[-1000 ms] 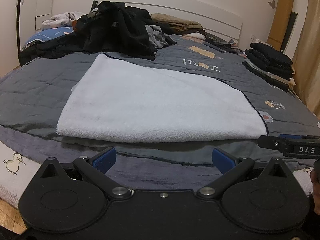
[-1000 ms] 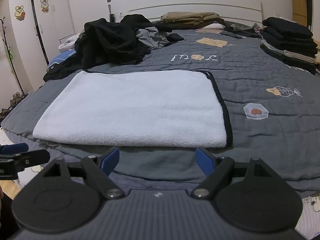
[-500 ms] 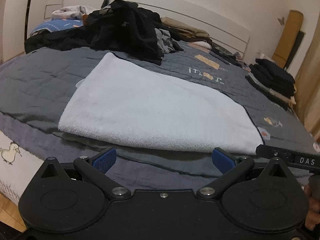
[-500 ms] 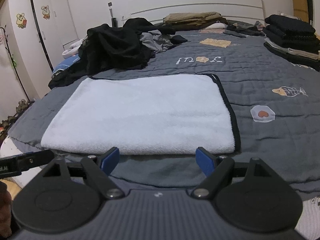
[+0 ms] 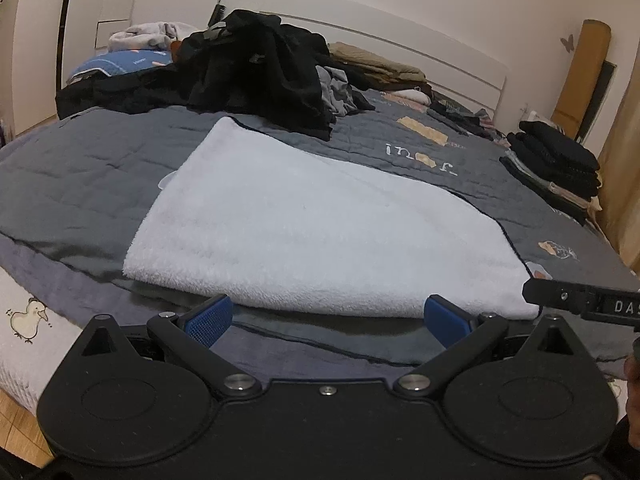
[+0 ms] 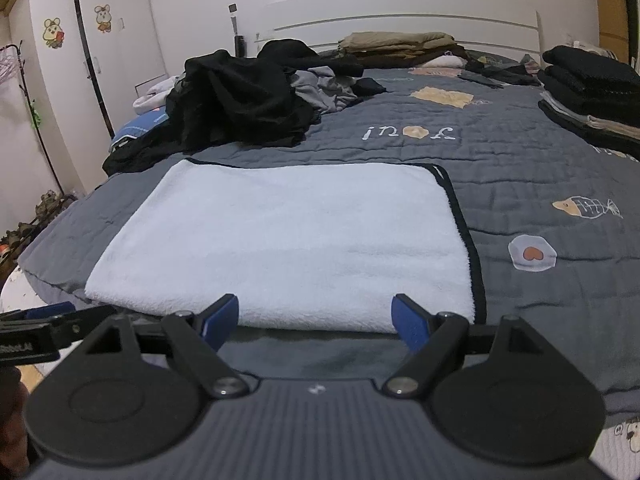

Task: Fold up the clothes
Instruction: 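Move both open grippers over the white blanket's edge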

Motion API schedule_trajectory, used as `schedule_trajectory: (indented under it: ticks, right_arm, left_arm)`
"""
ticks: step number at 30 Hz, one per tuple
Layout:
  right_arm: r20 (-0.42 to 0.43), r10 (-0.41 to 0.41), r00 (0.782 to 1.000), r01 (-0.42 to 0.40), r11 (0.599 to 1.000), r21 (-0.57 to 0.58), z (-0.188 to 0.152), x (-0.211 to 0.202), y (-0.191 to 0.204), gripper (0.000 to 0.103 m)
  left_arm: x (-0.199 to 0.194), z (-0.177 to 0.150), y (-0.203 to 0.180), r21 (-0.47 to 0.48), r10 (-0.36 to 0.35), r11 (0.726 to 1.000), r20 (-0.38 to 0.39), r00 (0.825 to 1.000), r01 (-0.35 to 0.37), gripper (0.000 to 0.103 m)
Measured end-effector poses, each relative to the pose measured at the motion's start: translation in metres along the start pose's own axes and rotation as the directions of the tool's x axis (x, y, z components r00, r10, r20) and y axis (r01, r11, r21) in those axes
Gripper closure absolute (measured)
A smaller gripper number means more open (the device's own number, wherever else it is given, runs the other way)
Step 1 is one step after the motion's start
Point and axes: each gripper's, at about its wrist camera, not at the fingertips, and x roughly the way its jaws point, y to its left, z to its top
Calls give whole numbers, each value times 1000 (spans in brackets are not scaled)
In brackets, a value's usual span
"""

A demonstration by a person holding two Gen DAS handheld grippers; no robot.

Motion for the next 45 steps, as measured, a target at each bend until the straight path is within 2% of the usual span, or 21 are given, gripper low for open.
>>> schedule_trajectory:
  ticks: [16,25,36,40,45]
  right_arm:
    - [-14,7,1000,-8,997,-81,31,15,16,20]
    - [-20,29,999,-32,987,-158,49,46,36,20]
    - [-61,58,996,-61,996,-64,32,71,17,20]
    - [-58,74,996,-76,997,-31,33,74,14,20]
    - [-54,87,995,-89,996,-24,34,77,13,20]
  left_arm:
    - [-1,13,16,-99,14,995,33,999,-10,0]
    - [3,15,18,-126,34,992,43,999,-29,0]
    - [18,16,20,-143,76,987,15,997,-73,0]
    - [25,16,31,-217,98,972,14,995,-93,0]
    - [33,18,51,-332,128,936,15,992,-116,0]
